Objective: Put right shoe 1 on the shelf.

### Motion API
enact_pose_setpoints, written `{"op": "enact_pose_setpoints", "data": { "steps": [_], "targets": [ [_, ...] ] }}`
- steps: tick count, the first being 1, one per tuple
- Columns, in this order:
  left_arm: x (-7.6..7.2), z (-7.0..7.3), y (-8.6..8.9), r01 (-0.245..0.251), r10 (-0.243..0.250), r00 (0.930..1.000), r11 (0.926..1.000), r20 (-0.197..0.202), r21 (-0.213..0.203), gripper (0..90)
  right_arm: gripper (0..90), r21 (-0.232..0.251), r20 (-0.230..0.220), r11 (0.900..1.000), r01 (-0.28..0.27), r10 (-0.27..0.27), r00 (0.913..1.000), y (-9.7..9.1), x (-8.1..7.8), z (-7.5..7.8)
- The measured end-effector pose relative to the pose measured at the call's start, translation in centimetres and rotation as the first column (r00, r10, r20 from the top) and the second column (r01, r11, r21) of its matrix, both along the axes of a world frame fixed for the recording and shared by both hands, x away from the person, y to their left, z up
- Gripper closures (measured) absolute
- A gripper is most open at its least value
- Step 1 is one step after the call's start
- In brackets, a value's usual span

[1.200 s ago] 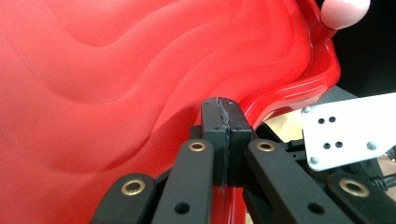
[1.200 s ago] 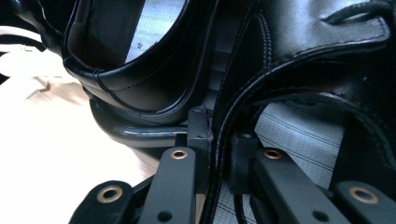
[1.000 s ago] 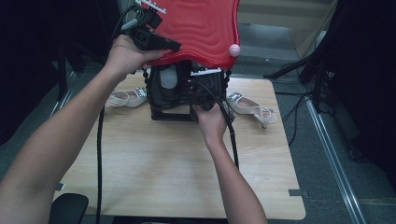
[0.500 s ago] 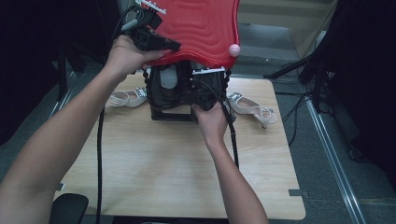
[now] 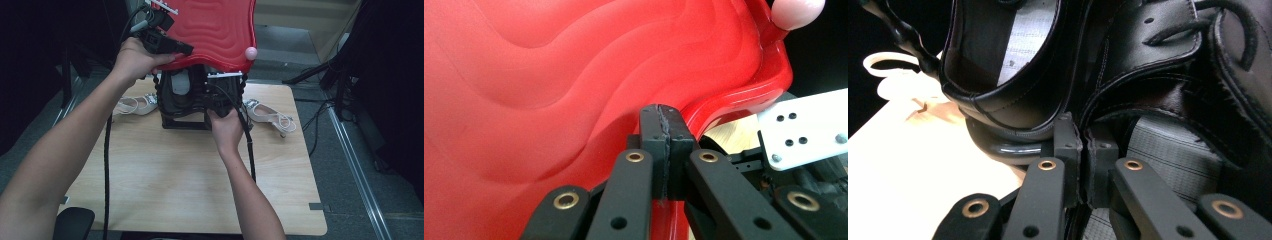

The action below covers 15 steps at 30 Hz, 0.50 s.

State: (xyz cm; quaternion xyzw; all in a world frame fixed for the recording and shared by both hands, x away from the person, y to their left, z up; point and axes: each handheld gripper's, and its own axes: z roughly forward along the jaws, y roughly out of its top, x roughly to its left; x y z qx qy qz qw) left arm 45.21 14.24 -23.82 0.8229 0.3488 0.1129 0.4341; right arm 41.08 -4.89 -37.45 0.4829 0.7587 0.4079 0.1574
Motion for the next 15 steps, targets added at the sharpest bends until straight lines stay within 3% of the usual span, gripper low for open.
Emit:
{"op": "enact_pose_setpoints", "data": {
  "steps": [15],
  "targets": [
    [-0.01,-0.05,-0.12,-0.006,0.006,1.0,1.0,0.006,0.0,90.0,77.3,0.003,0.03,0.9999,-0.014,0.014,0.9995,0.14,-0.65,-0.2]
  ]
}}
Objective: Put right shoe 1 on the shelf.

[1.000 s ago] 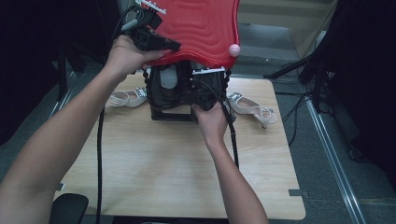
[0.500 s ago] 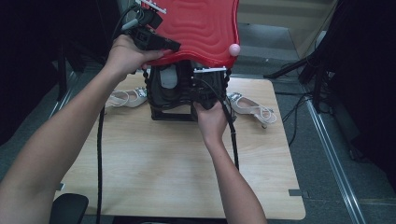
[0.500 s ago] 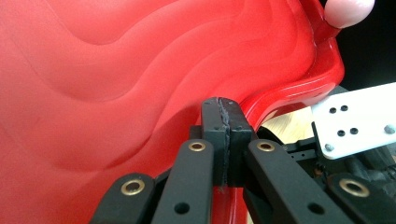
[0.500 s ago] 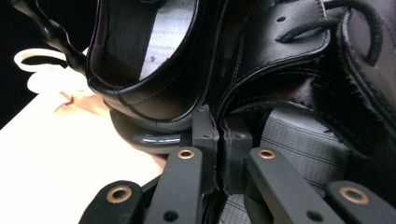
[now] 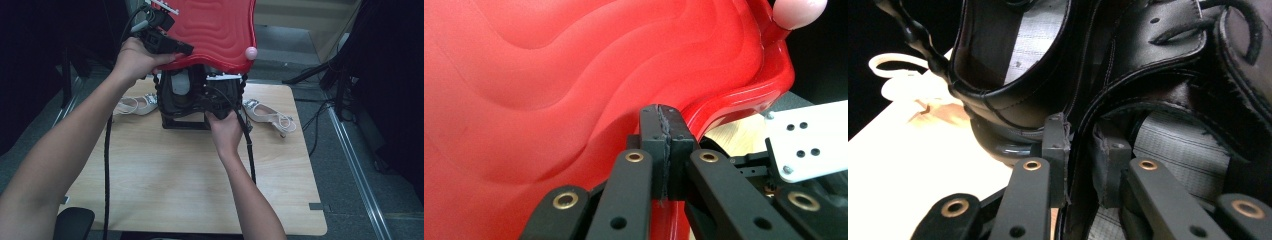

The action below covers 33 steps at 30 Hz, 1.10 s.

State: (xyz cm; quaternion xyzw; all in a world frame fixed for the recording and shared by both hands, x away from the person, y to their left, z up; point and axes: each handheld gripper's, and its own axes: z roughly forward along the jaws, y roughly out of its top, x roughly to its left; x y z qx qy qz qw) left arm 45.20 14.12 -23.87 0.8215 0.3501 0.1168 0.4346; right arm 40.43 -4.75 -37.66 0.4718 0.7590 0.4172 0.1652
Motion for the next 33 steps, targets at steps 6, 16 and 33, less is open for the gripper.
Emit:
{"op": "enact_pose_setpoints", "data": {
  "steps": [6,16,33],
  "targets": [
    [0.0,0.0,0.0,0.0,0.0,1.0,1.0,0.0,0.001,90.0,76.9,-0.003,0.007,1.0,-0.009,0.009,0.9999,-0.1,-0.6,0.5],
    [0.0,0.0,0.0,0.002,-0.003,1.0,1.0,0.006,0.006,90.0,79.5,0.026,0.015,0.9987,-0.043,0.042,0.999,-0.9,-2.2,1.6],
    [0.0,0.0,-0.1,-0.001,0.001,0.9999,1.0,0.011,0.008,90.0,90.0,0.022,-0.027,0.9796,-0.2,0.2,0.9794,-3.0,-7.3,-0.6]
  ]
}}
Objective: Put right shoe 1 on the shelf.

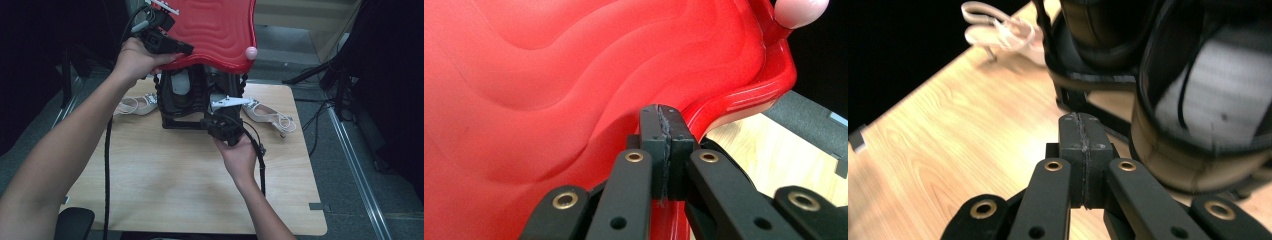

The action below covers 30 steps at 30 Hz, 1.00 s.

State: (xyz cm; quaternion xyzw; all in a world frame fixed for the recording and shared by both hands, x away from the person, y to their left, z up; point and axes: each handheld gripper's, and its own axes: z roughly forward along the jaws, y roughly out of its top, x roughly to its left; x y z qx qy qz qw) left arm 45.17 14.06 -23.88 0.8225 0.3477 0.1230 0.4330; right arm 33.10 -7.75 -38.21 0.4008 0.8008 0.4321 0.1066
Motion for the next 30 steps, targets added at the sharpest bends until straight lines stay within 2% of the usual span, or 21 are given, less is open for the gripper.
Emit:
{"op": "enact_pose_setpoints", "data": {
  "steps": [4,8,12,22,26,30],
  "targets": [
    [0.0,0.0,-0.1,0.0,0.0,1.0,1.0,0.005,0.001,90.0,90.0,-0.018,-0.021,0.9998,0.01,-0.01,0.9997,-1.3,0.0,-1.7],
    [0.0,0.0,-0.1,0.001,-0.001,0.9999,1.0,0.01,0.001,90.0,90.0,-0.016,-0.035,0.9993,0.034,-0.034,0.9988,-2.2,0.6,-2.5],
    [0.0,-0.1,-0.1,0.004,-0.004,0.9999,1.0,0.012,0.001,90.0,90.0,-0.015,-0.027,0.9983,0.056,-0.057,0.998,-2.5,1.1,-2.6],
    [0.0,0.0,-0.1,0.007,-0.007,1.0,1.0,0.002,-0.001,90.0,90.0,-0.01,-0.046,0.9983,0.058,-0.058,0.9972,-2.1,1.6,-2.4],
    [0.0,0.0,0.0,0.01,-0.01,0.9999,0.9999,-0.001,-0.005,90.0,90.0,0.002,-0.032,0.9975,0.071,-0.071,0.997,-1.8,2.0,-2.1],
    [0.0,-0.1,0.0,0.007,-0.007,1.0,0.9999,-0.002,-0.009,90.0,90.0,-0.005,-0.024,0.9972,0.075,-0.075,0.9969,-1.4,2.6,-1.9]
  ]
}}
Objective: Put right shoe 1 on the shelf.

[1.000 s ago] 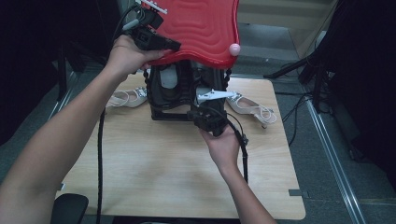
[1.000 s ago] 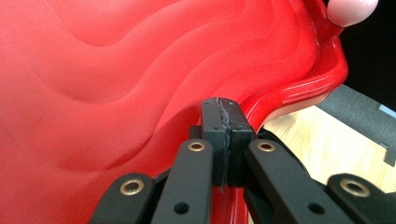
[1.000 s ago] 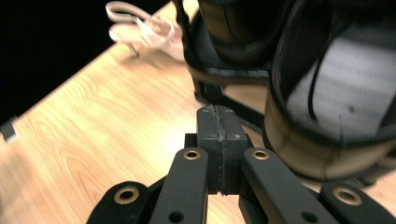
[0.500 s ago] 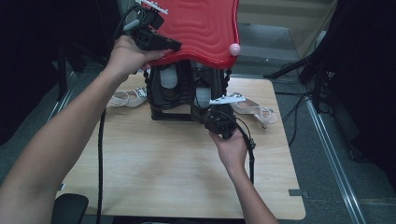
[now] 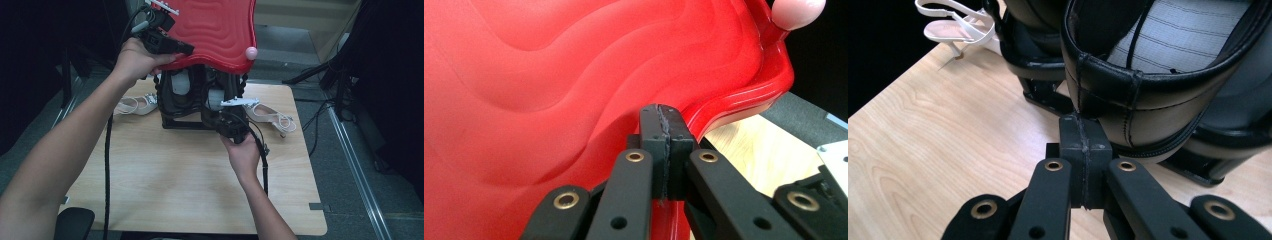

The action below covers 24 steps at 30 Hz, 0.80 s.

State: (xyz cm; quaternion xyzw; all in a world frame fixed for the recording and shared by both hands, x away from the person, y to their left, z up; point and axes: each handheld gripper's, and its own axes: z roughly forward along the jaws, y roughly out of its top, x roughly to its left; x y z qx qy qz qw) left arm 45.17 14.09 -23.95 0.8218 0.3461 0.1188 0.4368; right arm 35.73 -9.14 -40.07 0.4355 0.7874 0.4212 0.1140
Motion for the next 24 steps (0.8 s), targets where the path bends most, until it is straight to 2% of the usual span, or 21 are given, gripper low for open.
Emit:
{"op": "enact_pose_setpoints", "data": {
  "steps": [9,15,18,19,22,24],
  "targets": [
    [-0.1,0.0,0.0,0.003,-0.003,1.0,1.0,0.005,0.007,90.0,90.0,-0.033,0.037,0.9988,0.037,-0.036,0.9987,0.4,1.5,0.5],
    [0.0,0.0,0.0,0.005,-0.005,1.0,1.0,0.003,0.005,90.0,90.0,-0.047,0.042,0.9963,0.072,-0.07,0.9967,0.0,2.8,1.1],
    [0.0,0.0,0.0,0.008,-0.008,1.0,0.9999,0.004,0.007,90.0,90.0,-0.075,0.069,0.9927,0.095,-0.089,0.9936,-0.2,3.2,1.2],
    [0.0,0.0,0.0,0.008,-0.008,1.0,0.9999,0.005,0.008,90.0,90.0,-0.083,0.065,0.9901,0.113,-0.108,0.992,-0.3,3.6,1.2],
    [0.1,0.1,0.1,0.007,-0.007,1.0,1.0,0.0,0.004,90.0,90.0,-0.07,0.022,0.9914,0.11,-0.109,0.9938,-0.6,4.3,0.6],
    [0.2,0.1,0.1,0.012,-0.012,0.9999,0.9999,0.001,0.007,90.0,90.0,-0.077,0.016,0.9918,0.103,-0.102,0.9947,-0.5,4.4,0.2]
  ]
}}
